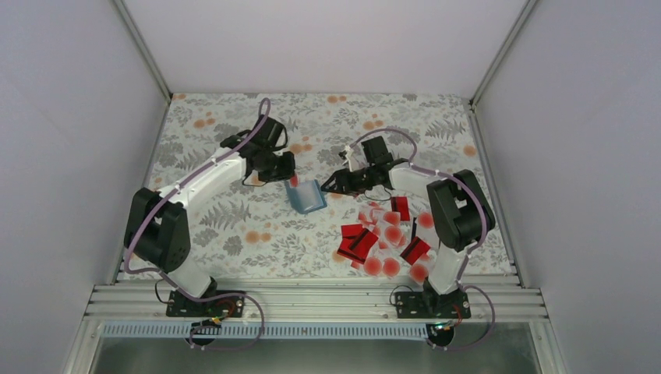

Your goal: Put the credit cards into the card holder

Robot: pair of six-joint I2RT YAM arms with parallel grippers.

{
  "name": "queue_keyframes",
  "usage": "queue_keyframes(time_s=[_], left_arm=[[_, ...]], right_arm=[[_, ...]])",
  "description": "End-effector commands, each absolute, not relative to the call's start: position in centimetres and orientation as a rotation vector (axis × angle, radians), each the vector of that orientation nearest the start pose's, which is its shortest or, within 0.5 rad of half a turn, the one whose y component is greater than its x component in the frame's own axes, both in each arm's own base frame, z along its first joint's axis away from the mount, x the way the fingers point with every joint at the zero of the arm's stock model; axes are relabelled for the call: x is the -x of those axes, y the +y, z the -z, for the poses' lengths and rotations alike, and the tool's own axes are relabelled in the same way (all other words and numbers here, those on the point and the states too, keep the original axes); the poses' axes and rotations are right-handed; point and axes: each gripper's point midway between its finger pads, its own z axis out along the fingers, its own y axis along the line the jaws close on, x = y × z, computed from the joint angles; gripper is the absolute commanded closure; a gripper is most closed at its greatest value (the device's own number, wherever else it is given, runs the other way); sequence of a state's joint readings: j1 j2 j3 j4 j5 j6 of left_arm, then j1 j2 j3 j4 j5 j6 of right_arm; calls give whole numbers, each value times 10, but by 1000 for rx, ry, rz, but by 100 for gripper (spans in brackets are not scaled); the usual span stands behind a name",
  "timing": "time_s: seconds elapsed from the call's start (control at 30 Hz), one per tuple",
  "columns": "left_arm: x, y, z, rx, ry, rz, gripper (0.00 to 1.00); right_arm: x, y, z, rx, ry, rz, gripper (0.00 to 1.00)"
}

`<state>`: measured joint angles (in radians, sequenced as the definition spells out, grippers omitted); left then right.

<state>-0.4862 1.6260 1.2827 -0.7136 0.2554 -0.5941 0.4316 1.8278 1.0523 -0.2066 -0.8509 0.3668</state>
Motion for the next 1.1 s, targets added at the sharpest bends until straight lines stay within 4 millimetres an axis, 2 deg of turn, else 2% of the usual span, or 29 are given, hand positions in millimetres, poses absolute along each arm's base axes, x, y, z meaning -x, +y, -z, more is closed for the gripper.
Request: queue_keyframes(time_s=[0.0,0.3,0.63,0.87,1.07], left_arm=[[-334,-208,-139,-57,2734,532,98],[-329,-201,-116,-101,2775,474,98],[-326,-195,-103,-117,2797,426,98],[-325,-197,-98,-114,2802,447,98],[-325,-198,-98,-120,2800,456,98]], right_arm=[[-313,299,-88,445,2558,-1473,50],[-301,312,-63,448,2643,-1496,45],[-299,323,-53,475,2668,-1529,43],[-295,325,-51,503,2686,-1534,44],[-302,321,-59,525,2707,-1428,44]])
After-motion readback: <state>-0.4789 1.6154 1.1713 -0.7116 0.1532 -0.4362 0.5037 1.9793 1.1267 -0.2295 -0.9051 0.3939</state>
